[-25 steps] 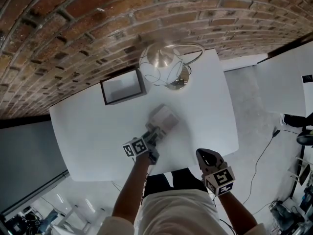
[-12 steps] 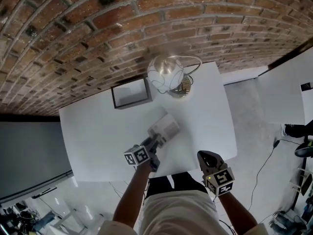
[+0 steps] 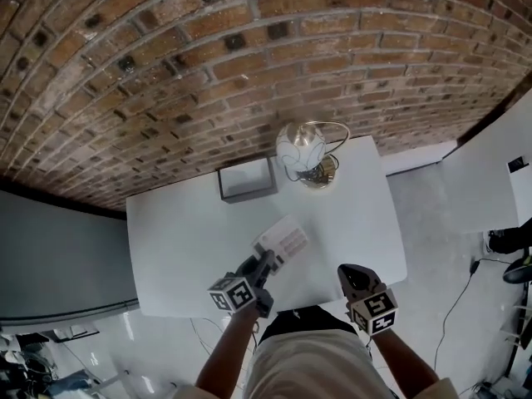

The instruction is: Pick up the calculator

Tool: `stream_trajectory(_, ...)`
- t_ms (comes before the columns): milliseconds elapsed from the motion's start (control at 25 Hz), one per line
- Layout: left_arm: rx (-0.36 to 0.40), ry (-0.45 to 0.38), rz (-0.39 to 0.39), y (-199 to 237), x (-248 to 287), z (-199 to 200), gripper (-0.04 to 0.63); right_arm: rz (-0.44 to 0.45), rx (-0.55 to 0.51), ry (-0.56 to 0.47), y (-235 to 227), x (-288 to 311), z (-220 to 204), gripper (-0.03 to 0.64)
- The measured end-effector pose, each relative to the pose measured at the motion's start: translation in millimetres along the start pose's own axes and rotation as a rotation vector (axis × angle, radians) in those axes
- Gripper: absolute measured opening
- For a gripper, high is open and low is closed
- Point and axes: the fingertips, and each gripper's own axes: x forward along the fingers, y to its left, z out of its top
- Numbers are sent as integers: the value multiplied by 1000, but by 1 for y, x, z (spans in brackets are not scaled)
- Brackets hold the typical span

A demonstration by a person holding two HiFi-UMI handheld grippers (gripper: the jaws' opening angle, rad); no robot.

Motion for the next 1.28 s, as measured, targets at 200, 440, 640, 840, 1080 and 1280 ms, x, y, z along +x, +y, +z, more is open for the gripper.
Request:
stream_trajectory(200, 67, -82, -12, -21, -48, 22, 98, 0, -26, -31, 29, -8, 11, 12)
stream_trajectory(440, 76, -140, -33, -35, -107, 25, 95, -14, -55, -64, 68, -21, 14, 12)
stream_trajectory(640, 71, -171, -51, -36, -151, 14, 95, -5, -72, -113, 101, -32, 22, 12)
stream_trajectory(840, 57, -219, -59, -44, -204, 9, 95, -22, -87, -141, 131, -56, 19, 12)
stream_trajectory(1080, 49, -277, -51, -49, -249, 2, 95, -41, -91, -177, 156, -88, 14, 12)
stream_trajectory(1280, 41, -304, -59, -55, -277, -2, 95, -66, -99, -205, 172, -114, 14, 12)
